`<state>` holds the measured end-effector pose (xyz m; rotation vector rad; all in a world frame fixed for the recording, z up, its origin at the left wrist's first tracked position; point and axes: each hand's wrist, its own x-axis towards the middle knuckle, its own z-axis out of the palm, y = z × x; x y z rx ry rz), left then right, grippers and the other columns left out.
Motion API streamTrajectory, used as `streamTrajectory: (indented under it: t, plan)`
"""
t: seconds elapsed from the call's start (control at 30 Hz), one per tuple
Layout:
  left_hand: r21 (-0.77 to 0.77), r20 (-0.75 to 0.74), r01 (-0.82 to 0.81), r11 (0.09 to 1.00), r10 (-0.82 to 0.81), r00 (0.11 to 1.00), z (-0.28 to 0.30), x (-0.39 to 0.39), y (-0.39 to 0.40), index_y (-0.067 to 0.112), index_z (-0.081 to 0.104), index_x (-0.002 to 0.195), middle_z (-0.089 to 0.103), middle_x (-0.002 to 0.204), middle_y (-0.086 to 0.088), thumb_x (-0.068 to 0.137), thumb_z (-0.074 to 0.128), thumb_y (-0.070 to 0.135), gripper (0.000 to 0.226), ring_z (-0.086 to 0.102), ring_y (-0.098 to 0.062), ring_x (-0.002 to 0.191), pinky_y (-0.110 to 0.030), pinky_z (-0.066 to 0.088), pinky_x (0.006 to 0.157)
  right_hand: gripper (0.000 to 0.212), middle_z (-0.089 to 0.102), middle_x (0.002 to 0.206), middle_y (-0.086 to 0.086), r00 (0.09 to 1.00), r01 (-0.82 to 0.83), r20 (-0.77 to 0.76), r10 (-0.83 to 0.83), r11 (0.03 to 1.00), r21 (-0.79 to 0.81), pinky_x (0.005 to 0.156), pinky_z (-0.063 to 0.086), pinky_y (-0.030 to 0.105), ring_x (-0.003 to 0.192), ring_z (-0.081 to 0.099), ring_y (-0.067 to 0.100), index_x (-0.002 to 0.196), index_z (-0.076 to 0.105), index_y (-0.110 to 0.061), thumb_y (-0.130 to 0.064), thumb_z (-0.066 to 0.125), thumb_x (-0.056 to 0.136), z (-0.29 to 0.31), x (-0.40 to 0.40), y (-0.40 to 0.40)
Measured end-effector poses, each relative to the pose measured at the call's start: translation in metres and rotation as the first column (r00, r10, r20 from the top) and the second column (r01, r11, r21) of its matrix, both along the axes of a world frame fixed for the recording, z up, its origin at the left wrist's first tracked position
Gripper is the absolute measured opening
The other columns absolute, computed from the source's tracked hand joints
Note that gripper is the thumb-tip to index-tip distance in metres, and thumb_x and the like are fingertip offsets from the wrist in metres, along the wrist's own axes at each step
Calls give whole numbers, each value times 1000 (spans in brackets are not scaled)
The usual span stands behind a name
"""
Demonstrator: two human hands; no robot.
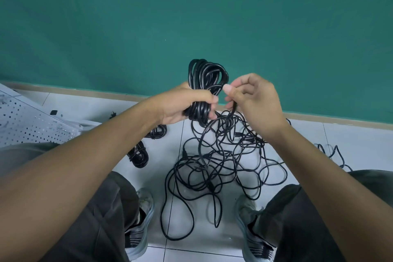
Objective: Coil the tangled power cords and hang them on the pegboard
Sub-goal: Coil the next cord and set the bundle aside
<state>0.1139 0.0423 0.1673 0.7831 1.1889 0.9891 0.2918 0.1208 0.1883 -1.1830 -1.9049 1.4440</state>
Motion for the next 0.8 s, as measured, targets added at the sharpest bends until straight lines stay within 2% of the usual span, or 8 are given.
streamTrajectory:
  t: [0.07,0.13,0.3,0.43,0.5,0.63,0.7,0.8]
  plan:
    - [-15,84,-85,996,86,993,0,-6,1,9,65,82,62,76,-3,88,67,15,9,64,-17,73,-37,54,93,9,71,79,5,998,-42,-50,36,990,-132,84,61,35,78,71,19,98,60,-10,-17,66,99,-7,1,1]
    - [-23,132,-163,986,164,978,-1,-10,2,11,67,78,62,76,-2,93,67,15,16,63,-17,73,-36,55,90,5,71,82,9,996,-73,-61,62,980,-183,94,60,40,92,74,25,99,60,-8,-10,63,100,-14,0,-3]
    - [-62,83,-197,978,202,976,4,-6,2,6,70,90,71,90,-5,96,68,17,13,69,-18,80,-34,60,87,9,66,96,11,993,23,-113,-31,997,-79,80,64,37,92,73,35,93,65,-13,-5,66,98,-12,-3,-7]
    - [-58,-50,-125,991,122,991,5,-1,1,4,70,121,73,121,-18,94,73,20,32,71,-31,113,-39,58,97,7,65,89,6,969,75,-230,-94,993,-89,74,64,33,83,76,24,96,69,-9,-2,66,97,2,-7,-3]
    - [-48,-44,-104,993,102,994,4,3,2,3,66,125,67,131,-23,94,72,18,35,66,-34,123,-42,57,100,7,66,87,7,965,105,-235,-116,993,-61,72,63,30,80,73,20,96,71,-8,-2,68,96,6,-10,-1]
    - [-41,-1,-43,998,43,999,4,13,-1,2,63,127,75,116,-17,101,60,10,27,71,-23,114,-28,57,86,13,65,79,-2,972,149,-186,-144,989,13,71,64,34,79,69,17,88,71,-18,-6,72,94,7,-13,2]
    - [-37,14,-50,998,50,999,5,15,-2,4,65,118,77,106,-15,101,60,9,19,74,-21,105,-26,58,78,11,65,76,-7,973,172,-164,-161,983,57,73,64,37,74,68,8,87,72,-18,-9,75,92,5,-12,4]
    - [-31,1,-49,998,49,999,7,16,-2,0,62,119,76,100,-13,101,61,10,21,74,-21,99,-27,58,73,4,68,74,-10,975,193,-132,-179,976,97,73,63,42,64,64,2,89,75,-15,-15,79,89,3,-11,7]
